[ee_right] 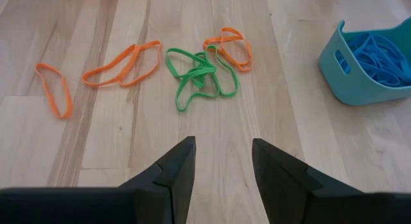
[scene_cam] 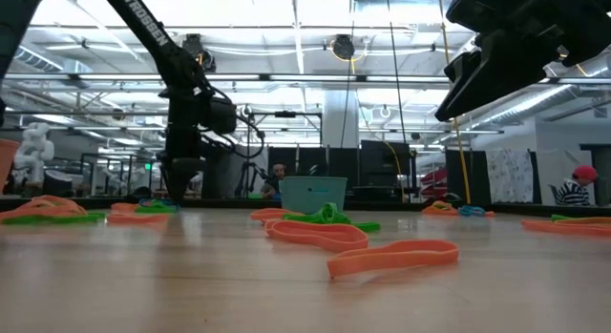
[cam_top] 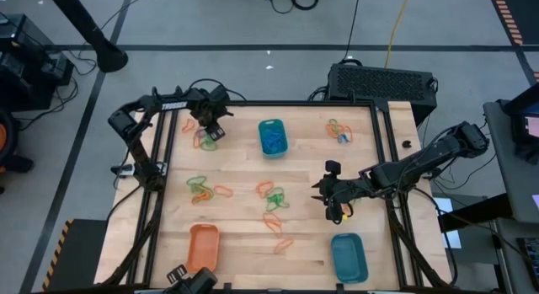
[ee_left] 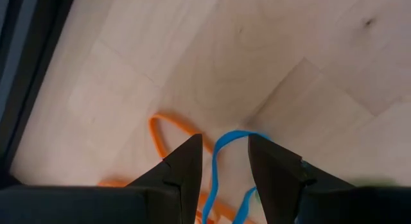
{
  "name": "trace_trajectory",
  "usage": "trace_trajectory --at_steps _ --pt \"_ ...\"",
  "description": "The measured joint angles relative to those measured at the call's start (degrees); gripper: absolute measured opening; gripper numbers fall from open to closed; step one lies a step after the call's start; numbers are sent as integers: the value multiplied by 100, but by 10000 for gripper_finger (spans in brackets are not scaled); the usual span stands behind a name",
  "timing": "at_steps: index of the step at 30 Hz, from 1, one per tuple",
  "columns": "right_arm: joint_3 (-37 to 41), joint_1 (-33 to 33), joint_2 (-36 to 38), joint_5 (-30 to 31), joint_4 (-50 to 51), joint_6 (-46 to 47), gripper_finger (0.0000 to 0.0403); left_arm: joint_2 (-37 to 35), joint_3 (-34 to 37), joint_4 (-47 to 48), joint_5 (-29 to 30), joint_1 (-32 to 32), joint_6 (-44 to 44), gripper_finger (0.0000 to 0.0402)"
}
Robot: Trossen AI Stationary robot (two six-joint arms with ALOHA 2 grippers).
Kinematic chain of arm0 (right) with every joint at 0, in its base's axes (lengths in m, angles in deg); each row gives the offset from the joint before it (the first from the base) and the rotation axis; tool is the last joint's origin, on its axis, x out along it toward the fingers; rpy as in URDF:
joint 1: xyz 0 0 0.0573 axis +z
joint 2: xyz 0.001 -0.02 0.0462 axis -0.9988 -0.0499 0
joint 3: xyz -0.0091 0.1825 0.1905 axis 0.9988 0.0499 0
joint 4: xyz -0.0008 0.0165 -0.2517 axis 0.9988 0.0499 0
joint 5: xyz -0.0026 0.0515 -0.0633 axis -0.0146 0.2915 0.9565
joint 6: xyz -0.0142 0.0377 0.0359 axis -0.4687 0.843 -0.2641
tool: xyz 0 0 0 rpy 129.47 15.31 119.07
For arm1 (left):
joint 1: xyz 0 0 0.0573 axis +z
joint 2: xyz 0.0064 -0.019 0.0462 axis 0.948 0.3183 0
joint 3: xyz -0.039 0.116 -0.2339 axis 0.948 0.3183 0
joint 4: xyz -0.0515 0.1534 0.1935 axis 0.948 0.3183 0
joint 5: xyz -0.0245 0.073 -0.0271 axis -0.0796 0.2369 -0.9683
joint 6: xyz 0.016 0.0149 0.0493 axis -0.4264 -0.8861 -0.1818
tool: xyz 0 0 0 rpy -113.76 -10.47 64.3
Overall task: Sort rubber bands into baskets
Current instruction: Put the blue rubber band into the top blue bin
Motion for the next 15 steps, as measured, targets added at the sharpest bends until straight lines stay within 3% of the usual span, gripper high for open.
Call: trace_trajectory --at_steps 12,15 --pt "0 0 0 -2 9 15 146 17 181 -180 110 0 5 133" --pt "0 0 0 -2 19 16 146 17 181 -183 144 -3 -104 117"
